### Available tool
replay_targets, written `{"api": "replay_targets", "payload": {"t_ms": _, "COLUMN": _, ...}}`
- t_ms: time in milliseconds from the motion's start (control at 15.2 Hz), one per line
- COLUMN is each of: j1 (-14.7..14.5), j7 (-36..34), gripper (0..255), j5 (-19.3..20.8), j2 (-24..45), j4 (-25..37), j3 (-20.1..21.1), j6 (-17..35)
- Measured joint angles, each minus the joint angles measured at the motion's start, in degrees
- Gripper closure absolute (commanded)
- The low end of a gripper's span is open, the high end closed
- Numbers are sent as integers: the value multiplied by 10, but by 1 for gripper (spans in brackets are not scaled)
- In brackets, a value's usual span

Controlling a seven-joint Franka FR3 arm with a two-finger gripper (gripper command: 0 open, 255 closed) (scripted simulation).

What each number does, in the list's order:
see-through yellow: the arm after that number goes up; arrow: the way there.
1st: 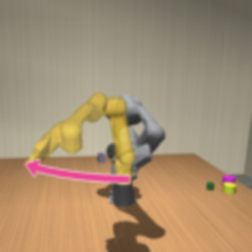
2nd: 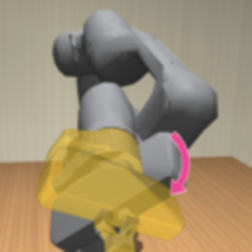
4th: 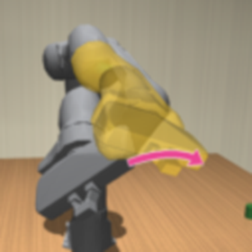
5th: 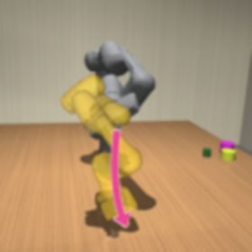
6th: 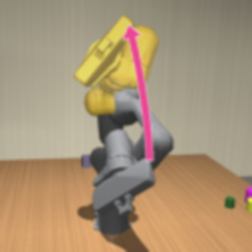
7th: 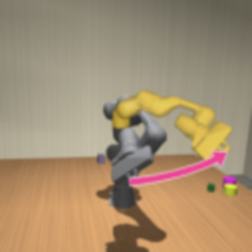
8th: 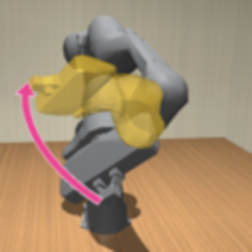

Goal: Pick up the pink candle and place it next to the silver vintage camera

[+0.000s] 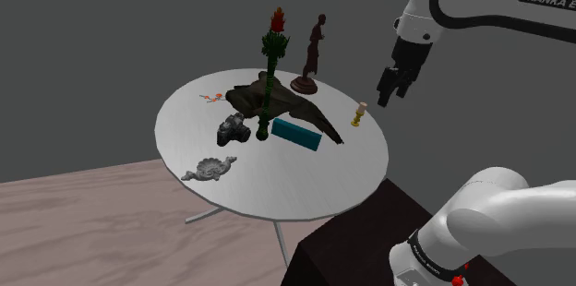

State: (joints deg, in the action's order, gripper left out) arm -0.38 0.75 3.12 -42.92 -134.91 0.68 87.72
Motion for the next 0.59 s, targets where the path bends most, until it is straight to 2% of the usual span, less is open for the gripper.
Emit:
{"api": "replay_targets", "payload": {"t_ms": 264, "j1": 7, "j7": 20, "gripper": 0, "j5": 12, "j2": 17, "j4": -9, "j3": -21, "j6": 29}}
{"api": "replay_targets", "payload": {"t_ms": 594, "j1": 24, "j7": 67, "gripper": 0, "j5": 36, "j2": 79, "j4": -15, "j3": -69, "j6": 105}}
